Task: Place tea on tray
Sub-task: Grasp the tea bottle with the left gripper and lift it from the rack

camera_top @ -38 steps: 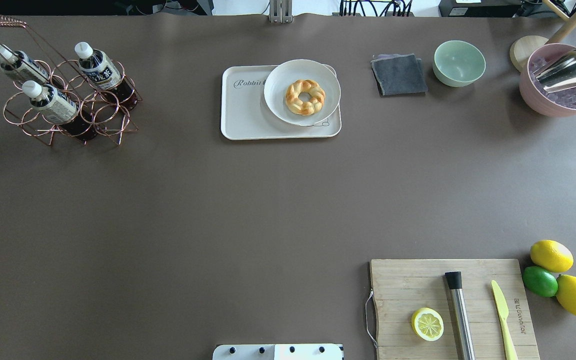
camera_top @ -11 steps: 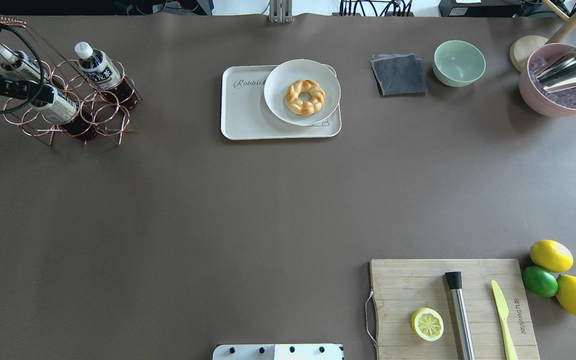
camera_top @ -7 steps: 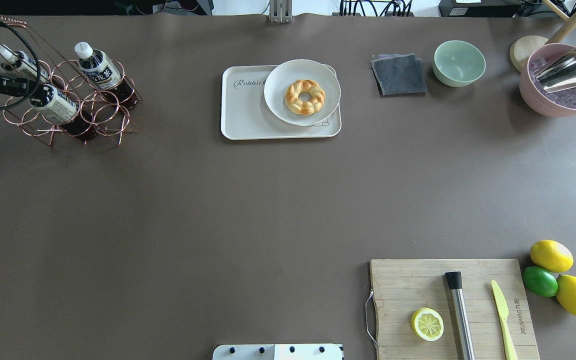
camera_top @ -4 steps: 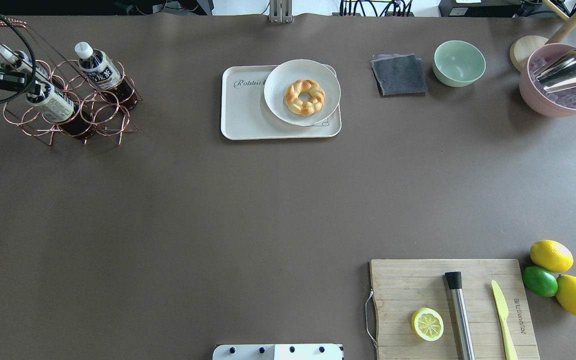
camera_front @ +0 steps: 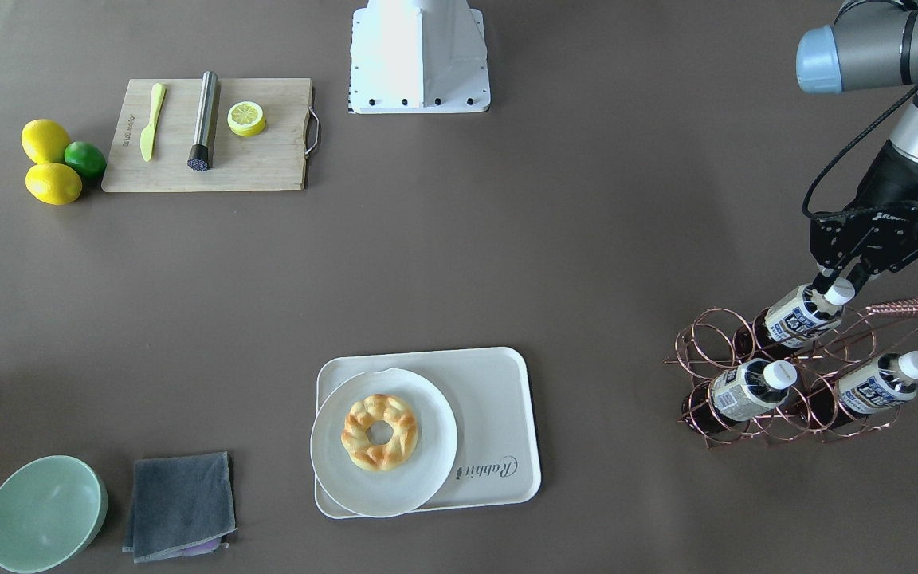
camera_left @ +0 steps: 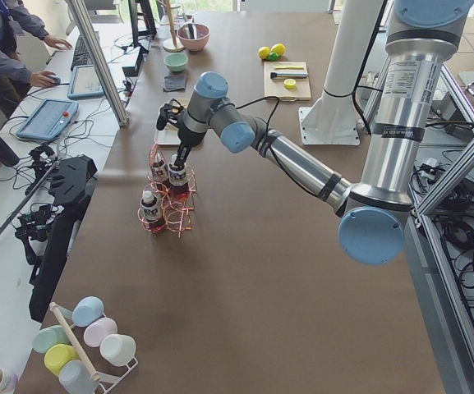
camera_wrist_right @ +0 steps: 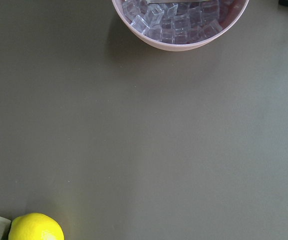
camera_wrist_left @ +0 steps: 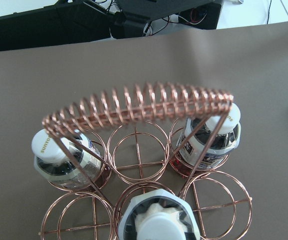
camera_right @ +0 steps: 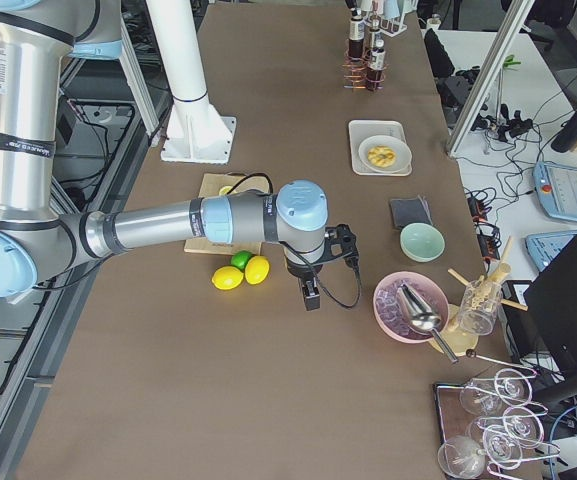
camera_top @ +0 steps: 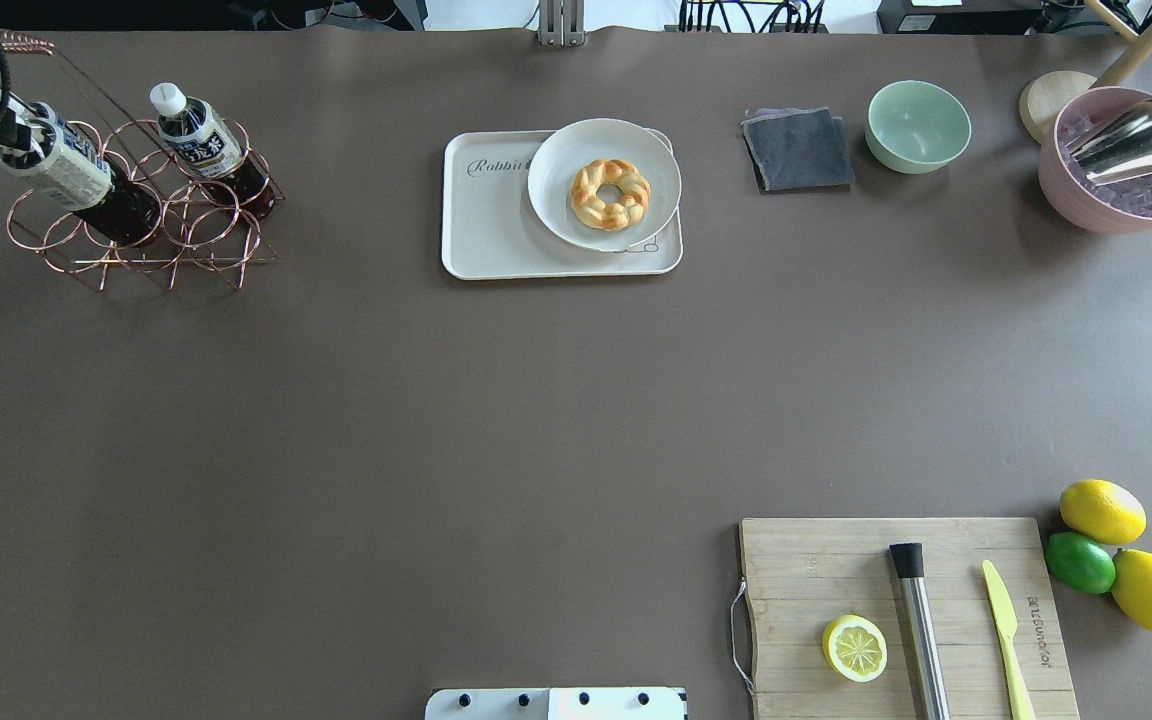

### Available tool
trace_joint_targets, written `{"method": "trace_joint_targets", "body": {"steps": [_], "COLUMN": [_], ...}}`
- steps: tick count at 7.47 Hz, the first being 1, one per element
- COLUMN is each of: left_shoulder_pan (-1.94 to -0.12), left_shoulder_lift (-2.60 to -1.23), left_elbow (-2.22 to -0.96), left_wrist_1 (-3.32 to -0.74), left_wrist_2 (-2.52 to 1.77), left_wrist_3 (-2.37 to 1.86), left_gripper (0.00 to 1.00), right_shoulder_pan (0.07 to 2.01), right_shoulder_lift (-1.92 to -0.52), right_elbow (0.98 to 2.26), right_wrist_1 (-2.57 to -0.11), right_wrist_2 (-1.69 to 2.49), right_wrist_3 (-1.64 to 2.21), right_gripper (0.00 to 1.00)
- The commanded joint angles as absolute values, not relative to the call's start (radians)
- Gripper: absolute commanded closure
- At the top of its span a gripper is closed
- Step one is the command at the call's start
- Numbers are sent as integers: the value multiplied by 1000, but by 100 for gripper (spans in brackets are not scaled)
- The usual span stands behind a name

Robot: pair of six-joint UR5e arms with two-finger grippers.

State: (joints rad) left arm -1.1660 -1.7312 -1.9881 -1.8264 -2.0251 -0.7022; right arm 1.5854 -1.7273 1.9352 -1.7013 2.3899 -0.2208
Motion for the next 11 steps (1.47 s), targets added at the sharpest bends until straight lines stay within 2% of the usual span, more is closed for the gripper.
{"method": "trace_joint_targets", "body": {"steps": [1,3,6,7,8,10,11], "left_shoulder_pan": [-1233,-1195,-870,-678,-561,-493,-429], "left_shoulder_lift": [-1736,-1761,-2048,-2147,-2281,-2420,-2442], "left_elbow": [-2214,-2337,-2376,-2356,-2257,-2102,-2044], "left_wrist_1": [-1543,-1392,-1130,-1079,-1036,-1040,-1093], "left_wrist_2": [-2026,-2026,-1946,-1770,-1652,-1632,-1576], "left_wrist_3": [-695,-722,-1044,-1155,-1199,-1276,-1329], "left_gripper": [100,100,100,100,100,100,100], "right_shoulder_pan": [1575,1569,1557,1542,1534,1517,1517], "right_shoulder_lift": [-1727,-1727,-1720,-1720,-1718,-1713,-1712], "right_elbow": [1934,1931,1934,1933,1931,1931,1931], "right_wrist_1": [-1700,-1700,-1692,-1654,-1646,-1646,-1644], "right_wrist_2": [2390,2388,2394,2401,2401,2399,2399], "right_wrist_3": [-215,-215,-197,-167,-155,-155,-155], "right_gripper": [0,0,0,0,0,0,0]}}
